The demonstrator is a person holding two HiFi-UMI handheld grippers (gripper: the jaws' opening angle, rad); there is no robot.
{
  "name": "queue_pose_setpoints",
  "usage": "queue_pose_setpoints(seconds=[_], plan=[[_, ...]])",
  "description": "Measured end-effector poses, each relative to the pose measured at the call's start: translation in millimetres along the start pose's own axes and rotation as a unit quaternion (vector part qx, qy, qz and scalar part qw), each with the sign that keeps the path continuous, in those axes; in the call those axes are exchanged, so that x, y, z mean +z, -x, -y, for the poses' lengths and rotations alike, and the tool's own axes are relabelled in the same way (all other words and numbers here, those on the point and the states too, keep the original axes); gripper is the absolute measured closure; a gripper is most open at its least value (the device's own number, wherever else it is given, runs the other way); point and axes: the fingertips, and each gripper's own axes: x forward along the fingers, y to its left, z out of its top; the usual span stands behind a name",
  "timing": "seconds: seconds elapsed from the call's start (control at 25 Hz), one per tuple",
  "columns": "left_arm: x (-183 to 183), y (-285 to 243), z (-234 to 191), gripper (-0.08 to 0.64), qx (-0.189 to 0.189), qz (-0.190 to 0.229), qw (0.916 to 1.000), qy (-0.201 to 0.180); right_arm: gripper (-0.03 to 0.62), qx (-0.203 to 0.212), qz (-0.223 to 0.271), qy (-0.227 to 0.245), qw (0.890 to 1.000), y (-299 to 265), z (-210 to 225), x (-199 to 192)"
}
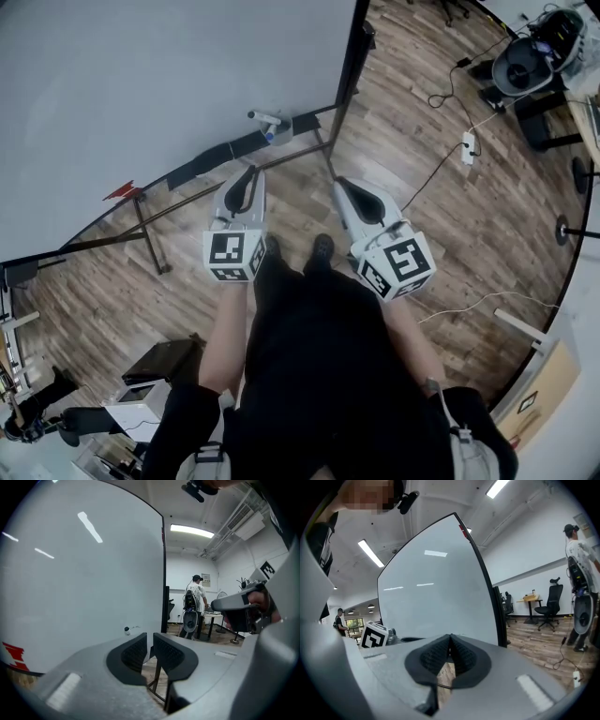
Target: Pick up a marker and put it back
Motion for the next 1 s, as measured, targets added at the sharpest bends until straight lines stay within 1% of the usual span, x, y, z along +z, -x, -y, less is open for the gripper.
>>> queue_pose_setpoints(seconds=[0.2, 0.36, 0.6, 0.84, 1.0], plan=[[5, 17, 3, 0.526, 0.002, -0.002, 1.0000, 0.004, 0.591, 0.021, 0.021, -0.005, 1.000, -1, -12, 6], [25, 38, 5, 0.541, -0.010, 0.014, 0.9999, -0.004, 0.591, 0.020, 0.037, -0.001, 0.999, -3, -25, 18], [50, 79, -3, 0.549, -0.020, 0.044, 0.9987, -0.012, 0.591, 0.025, 0.054, 0.017, 0.998, -1, -64, 28], [52, 113, -6, 0.549, -0.039, 0.057, 0.9976, 0.000, 0.591, 0.019, 0.065, 0.031, 0.997, 10, -103, 28], [49, 132, -3, 0.549, -0.056, 0.069, 0.9960, 0.006, 0.591, 0.000, 0.075, 0.042, 0.996, 22, -119, 21]])
